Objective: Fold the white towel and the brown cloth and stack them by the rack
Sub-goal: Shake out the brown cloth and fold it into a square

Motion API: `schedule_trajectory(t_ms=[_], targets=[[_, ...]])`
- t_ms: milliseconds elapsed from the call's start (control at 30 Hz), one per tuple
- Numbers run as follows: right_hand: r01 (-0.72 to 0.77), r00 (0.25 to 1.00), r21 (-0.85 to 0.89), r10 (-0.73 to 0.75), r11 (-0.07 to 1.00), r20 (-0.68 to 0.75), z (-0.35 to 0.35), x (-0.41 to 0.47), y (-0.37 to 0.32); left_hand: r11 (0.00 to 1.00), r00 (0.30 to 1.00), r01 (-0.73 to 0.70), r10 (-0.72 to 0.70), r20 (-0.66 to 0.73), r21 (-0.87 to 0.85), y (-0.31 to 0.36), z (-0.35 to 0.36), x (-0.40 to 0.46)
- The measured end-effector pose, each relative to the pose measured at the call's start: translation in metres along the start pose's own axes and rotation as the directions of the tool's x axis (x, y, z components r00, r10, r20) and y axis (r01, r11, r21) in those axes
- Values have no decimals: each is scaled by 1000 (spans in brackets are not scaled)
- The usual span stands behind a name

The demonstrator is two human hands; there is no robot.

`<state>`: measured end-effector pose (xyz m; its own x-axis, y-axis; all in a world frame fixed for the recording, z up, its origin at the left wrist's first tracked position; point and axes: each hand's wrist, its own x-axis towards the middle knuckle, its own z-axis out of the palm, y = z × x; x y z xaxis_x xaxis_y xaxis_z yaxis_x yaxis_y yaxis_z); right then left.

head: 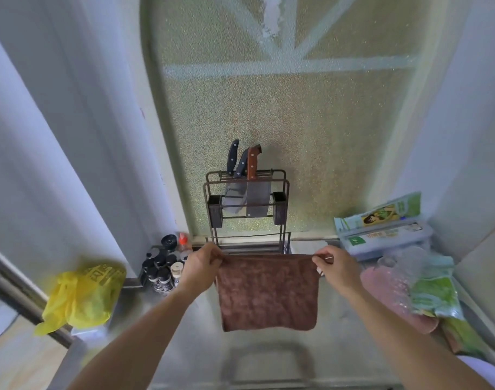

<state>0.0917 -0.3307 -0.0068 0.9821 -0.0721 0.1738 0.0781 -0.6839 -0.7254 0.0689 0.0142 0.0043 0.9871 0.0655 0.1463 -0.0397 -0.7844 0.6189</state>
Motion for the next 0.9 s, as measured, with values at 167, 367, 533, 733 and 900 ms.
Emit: schedule_trajectory(t_ms=[167, 367, 533, 733, 900], targets=[[44, 998, 25, -42, 999, -44, 4, 2, -1, 994, 990, -101, 97, -104, -37, -1, -13, -6], [-42, 995, 2, 42, 999, 91, 26, -37, 30, 998, 1000, -11, 12, 24, -65, -40, 8, -43], [-157, 946, -99, 179, 983, 271, 69, -85, 79, 993, 978, 119, -113, 174, -23, -105, 63, -84], [-248, 854, -248, 332, 936, 400, 104, -126, 121, 956, 907, 292, -280, 314, 9, -143, 105, -131], [-276, 831, -257, 364, 926, 420, 116, -113, 130, 940, 874, 340, -321, 366, 13, -150, 116, -120]])
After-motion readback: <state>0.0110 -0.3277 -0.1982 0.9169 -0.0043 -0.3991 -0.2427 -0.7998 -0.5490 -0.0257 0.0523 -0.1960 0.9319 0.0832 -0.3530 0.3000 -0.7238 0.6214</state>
